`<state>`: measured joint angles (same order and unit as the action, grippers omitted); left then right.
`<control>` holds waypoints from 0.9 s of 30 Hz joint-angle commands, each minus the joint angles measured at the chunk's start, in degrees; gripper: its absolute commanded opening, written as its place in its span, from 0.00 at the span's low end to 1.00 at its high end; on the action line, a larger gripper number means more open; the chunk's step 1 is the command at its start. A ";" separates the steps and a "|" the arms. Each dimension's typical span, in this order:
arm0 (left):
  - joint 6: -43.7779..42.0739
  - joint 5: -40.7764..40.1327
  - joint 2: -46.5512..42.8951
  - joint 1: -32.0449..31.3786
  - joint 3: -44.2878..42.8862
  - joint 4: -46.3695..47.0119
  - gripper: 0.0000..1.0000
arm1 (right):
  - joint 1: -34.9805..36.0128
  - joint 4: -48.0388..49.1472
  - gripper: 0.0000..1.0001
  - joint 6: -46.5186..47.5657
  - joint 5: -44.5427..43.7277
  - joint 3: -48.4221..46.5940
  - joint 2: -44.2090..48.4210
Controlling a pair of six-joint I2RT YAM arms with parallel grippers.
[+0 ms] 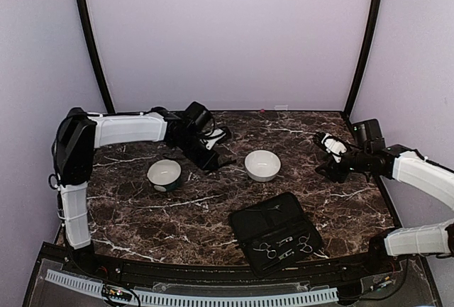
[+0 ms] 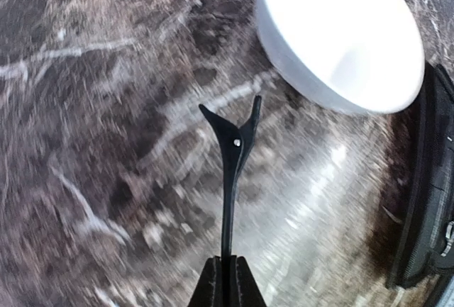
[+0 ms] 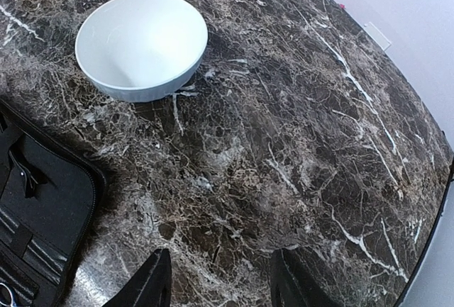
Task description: Sort the hair-cutting tools
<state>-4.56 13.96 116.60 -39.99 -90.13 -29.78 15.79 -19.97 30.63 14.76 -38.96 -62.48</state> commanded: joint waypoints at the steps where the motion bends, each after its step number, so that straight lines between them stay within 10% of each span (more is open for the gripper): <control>1: 11.94 -8.60 -8.74 -4.23 7.98 -3.00 0.00 | 0.77 0.22 0.48 0.38 1.14 -0.86 -0.02; 19: 48.12 -14.39 -31.01 -18.27 40.33 -3.35 0.00 | 3.65 0.09 0.48 0.73 0.33 -0.98 -1.62; 27: 47.41 -13.74 -31.94 -19.59 38.85 -6.57 0.39 | 4.29 -0.24 0.48 0.67 0.05 -1.07 -1.39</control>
<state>41.17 -0.51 87.15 -59.05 -50.35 -34.22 19.70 -20.60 31.07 15.00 -38.98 -64.05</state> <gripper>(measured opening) 0.350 0.476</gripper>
